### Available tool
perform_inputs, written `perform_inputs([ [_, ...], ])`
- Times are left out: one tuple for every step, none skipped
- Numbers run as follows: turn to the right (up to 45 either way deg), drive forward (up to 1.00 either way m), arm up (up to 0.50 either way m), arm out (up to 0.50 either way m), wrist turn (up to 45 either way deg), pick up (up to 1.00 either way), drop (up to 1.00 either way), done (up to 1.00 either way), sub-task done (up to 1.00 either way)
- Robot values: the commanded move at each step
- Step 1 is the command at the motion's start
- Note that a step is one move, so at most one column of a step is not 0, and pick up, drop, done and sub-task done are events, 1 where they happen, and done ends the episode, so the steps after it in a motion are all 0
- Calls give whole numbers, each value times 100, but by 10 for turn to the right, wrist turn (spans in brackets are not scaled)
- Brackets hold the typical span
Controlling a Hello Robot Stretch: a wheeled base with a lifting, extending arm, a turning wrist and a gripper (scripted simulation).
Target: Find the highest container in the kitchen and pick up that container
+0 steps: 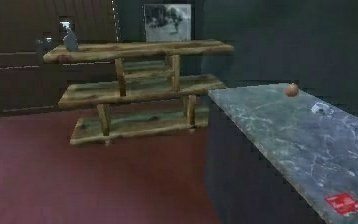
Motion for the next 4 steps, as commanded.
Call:
perform_inputs([
  [-60, 0, 0, 0, 0, 0, 0, 0, 0],
  [0, 15, 0, 0, 0, 0, 0, 0, 0],
  [-60, 0, 0, 0, 0, 0, 0, 0, 0],
  [0, 100, 0, 0, 0, 0, 0, 0, 0],
])
